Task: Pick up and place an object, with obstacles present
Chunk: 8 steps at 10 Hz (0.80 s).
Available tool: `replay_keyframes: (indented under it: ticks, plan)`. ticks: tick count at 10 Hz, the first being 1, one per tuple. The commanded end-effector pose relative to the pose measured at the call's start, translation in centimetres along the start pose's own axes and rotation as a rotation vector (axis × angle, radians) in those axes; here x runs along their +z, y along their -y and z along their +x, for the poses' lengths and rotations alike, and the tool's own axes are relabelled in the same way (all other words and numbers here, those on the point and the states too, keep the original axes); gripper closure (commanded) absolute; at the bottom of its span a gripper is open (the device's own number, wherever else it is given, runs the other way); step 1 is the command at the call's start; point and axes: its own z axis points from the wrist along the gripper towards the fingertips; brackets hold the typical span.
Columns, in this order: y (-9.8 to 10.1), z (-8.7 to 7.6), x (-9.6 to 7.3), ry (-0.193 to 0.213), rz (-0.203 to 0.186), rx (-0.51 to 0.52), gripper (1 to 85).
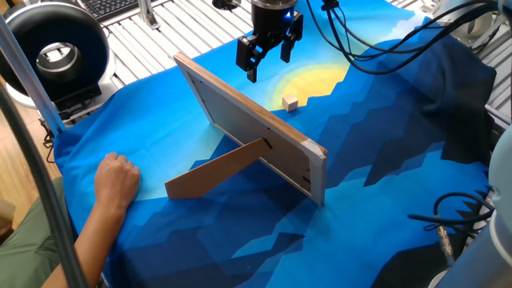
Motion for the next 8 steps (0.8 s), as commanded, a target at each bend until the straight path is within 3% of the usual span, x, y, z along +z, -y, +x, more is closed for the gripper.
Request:
replay_keyframes:
  ticks: [1,8]
  plan:
    - [0.20,-1.04,0.00,0.038,0.021,-0.165,84.3]
    - [1.03,-0.64,0.17,0.038,0.039,-0.183,84.3]
